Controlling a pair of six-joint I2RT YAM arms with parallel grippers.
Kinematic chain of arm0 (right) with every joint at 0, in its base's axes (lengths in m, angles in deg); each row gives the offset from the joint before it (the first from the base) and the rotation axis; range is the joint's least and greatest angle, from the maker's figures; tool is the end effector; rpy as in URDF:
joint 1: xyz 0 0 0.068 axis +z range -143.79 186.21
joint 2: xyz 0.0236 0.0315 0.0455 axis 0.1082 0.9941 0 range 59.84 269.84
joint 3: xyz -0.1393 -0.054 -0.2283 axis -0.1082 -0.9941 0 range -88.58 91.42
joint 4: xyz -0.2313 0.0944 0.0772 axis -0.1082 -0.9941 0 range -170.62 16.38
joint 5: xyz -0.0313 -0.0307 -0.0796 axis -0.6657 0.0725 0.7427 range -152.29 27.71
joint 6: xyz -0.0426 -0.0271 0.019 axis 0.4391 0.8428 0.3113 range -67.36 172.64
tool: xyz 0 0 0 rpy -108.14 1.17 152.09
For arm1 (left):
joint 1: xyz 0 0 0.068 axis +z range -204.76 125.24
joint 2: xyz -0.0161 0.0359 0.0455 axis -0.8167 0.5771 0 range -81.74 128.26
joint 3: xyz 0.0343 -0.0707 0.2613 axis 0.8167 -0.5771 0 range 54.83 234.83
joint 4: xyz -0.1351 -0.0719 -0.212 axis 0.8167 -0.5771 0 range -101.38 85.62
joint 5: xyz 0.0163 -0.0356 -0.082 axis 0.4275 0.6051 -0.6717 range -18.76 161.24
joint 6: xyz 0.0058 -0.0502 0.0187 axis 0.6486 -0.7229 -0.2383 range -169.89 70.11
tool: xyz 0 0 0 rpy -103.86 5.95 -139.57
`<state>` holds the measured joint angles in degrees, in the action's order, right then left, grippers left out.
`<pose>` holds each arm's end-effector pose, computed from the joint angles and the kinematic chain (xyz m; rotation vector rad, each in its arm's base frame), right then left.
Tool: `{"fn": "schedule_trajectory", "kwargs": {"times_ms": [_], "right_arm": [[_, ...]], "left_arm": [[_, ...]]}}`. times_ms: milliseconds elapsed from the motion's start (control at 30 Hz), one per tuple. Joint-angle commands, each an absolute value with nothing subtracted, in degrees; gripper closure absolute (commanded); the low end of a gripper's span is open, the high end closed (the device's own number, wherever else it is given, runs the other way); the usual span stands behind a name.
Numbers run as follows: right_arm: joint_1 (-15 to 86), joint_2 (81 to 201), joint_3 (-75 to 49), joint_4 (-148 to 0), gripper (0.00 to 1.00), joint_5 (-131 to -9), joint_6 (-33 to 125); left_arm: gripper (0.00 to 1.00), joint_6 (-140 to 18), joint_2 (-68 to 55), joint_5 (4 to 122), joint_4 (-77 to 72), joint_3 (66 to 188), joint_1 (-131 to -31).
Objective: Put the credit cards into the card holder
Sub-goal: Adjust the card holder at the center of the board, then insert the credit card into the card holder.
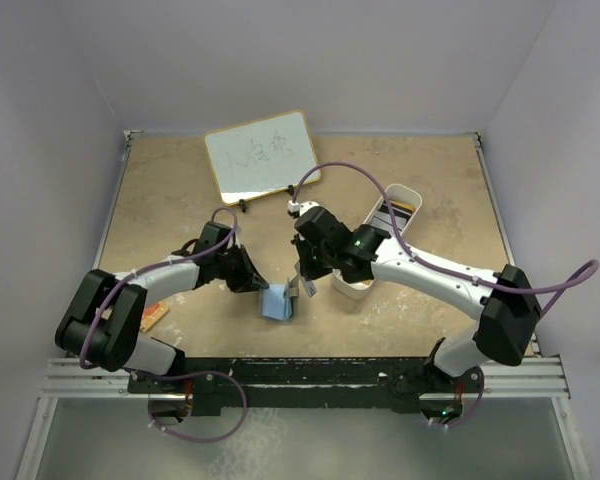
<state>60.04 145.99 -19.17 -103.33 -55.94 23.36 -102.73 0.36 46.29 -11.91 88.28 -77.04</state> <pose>0.1977 0.2637 0.2846 -0.4674 2.4032 0.5468 0.2254 -0.1086 0.1425 -0.5489 2.7144 -0.9965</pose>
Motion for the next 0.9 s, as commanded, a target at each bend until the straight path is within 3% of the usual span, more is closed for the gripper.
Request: {"fn": "schedule_trajectory", "kwargs": {"times_ms": [0, 433, 600, 867], "right_arm": [[62.4, 144.5, -18.6, -98.2, 1.0, -58.0, 18.7], [63.7, 147.2, -23.8, -87.8, 1.0, -64.6, 11.2], [63.7, 150.3, -26.8, -87.7, 1.0, -62.8, 11.0], [63.4, 153.5, -33.5, -83.5, 1.0, -62.7, 9.0]], "left_arm": [[1.0, -98.9, -1.0, 48.0, -15.3, 90.7, -77.3], [1.0, -102.2, -5.1, 45.9, -14.3, 89.4, -77.4], [1.0, -99.2, -4.4, 51.1, -19.1, 89.6, -77.3], [0.87, -96.4, -4.8, 58.2, -27.0, 92.1, -77.3]]}}
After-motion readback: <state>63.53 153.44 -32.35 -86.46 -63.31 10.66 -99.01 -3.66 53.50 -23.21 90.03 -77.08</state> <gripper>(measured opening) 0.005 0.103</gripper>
